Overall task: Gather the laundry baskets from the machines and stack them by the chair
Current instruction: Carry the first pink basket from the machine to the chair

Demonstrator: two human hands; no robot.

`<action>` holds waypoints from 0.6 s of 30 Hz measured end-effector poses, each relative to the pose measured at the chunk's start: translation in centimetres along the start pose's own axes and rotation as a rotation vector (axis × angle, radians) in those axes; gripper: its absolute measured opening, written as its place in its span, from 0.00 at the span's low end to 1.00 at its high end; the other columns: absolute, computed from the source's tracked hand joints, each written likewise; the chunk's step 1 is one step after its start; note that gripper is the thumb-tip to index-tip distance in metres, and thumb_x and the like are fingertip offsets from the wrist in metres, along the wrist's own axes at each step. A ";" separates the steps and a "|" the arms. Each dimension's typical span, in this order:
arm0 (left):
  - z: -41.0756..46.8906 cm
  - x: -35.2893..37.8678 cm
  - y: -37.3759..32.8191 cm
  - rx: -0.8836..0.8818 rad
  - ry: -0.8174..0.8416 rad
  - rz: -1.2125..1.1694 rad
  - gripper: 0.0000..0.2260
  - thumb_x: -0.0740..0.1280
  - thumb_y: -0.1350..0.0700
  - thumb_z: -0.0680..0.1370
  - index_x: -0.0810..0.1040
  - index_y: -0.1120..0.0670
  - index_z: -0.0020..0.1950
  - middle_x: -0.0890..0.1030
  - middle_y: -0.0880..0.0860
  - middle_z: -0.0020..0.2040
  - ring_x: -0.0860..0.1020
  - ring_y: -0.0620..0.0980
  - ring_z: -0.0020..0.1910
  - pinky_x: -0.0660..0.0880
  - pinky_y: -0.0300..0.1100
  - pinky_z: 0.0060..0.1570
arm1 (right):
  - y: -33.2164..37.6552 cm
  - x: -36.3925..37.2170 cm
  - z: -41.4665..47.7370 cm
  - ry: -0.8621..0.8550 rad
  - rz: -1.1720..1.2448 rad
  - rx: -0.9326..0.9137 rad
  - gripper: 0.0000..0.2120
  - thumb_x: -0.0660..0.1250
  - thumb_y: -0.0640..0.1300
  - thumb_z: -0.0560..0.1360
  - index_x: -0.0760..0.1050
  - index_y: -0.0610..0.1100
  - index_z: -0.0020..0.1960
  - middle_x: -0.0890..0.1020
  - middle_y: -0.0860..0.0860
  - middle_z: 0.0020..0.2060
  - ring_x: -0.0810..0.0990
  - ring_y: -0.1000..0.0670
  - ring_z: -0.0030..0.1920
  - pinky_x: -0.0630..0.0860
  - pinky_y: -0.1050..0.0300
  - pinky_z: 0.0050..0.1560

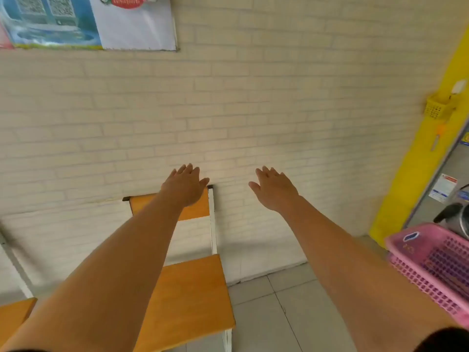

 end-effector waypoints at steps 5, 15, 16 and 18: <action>0.0 5.3 -4.5 0.103 0.119 0.005 0.28 0.47 0.44 0.83 0.51 0.58 0.79 0.51 0.57 0.80 0.49 0.55 0.79 0.47 0.51 0.77 | -5.1 3.3 -4.4 0.075 -0.012 0.132 0.29 0.45 0.55 0.82 0.49 0.43 0.79 0.51 0.44 0.79 0.49 0.44 0.78 0.48 0.46 0.77; -2.1 14.2 -19.0 0.349 0.239 -0.065 0.27 0.48 0.45 0.83 0.53 0.57 0.79 0.53 0.57 0.79 0.52 0.55 0.79 0.48 0.49 0.77 | -19.3 9.5 -14.2 0.169 -0.002 0.398 0.28 0.47 0.54 0.82 0.54 0.43 0.77 0.56 0.42 0.78 0.56 0.41 0.77 0.56 0.45 0.75; -2.5 15.0 -20.7 0.365 0.252 -0.070 0.27 0.48 0.45 0.83 0.53 0.57 0.79 0.53 0.57 0.79 0.52 0.55 0.79 0.48 0.49 0.77 | -20.8 9.7 -15.5 0.153 0.026 0.433 0.27 0.48 0.54 0.82 0.55 0.42 0.77 0.58 0.41 0.77 0.59 0.41 0.76 0.58 0.45 0.74; -3.3 16.6 -24.2 0.400 0.284 -0.076 0.27 0.48 0.45 0.83 0.53 0.56 0.79 0.54 0.56 0.79 0.52 0.55 0.78 0.48 0.49 0.77 | -23.5 10.0 -18.1 0.124 0.041 0.474 0.26 0.50 0.54 0.82 0.59 0.41 0.75 0.64 0.40 0.74 0.65 0.40 0.72 0.63 0.45 0.70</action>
Point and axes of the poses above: each hand's wrist, its own z-axis towards the middle knuckle, its own x-axis out of the palm, y = z × x, the point moved 6 cm from there along z, towards the middle knuckle
